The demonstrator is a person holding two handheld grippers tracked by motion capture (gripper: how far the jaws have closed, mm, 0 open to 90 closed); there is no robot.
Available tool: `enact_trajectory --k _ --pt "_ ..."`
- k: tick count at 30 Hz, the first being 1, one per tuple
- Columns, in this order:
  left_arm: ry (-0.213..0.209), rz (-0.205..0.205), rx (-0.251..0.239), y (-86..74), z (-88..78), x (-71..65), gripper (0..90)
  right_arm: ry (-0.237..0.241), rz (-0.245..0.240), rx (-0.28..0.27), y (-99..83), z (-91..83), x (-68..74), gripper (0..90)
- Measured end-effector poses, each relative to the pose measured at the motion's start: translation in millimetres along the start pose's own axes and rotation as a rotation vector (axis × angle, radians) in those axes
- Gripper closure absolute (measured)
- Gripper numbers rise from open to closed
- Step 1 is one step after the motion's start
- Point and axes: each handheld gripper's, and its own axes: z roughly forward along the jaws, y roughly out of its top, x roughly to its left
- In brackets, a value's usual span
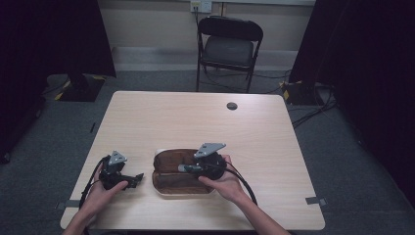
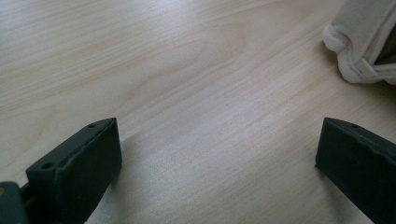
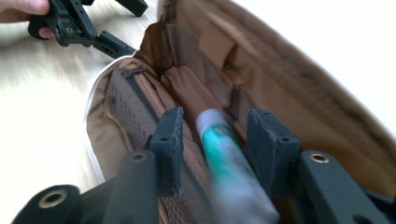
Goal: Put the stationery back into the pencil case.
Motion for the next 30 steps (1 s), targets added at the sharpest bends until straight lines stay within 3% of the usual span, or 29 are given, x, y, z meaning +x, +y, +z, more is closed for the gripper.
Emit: enact_trajectory --k 5,9,14,30 --pt "-0.001 -0.001 -0.002 0.0 0.1 -0.1 0.0 -0.004 0.006 0.004 -2.4 -2.5 -4.1 61.3" --pt "0.0 0.005 0.001 0.1 -0.1 0.3 0.0 0.008 0.048 -0.001 -4.8 -4.1 -9.3 62.9" --pt "0.0 0.004 0.001 0.1 -0.1 0.3 0.0 0.006 0.061 -0.005 -7.4 -8.3 -13.0 64.4" --pt "0.0 0.003 0.001 0.1 -0.1 0.2 0.0 -0.034 0.101 -0.036 -19.7 -38.5 -24.0 64.6"
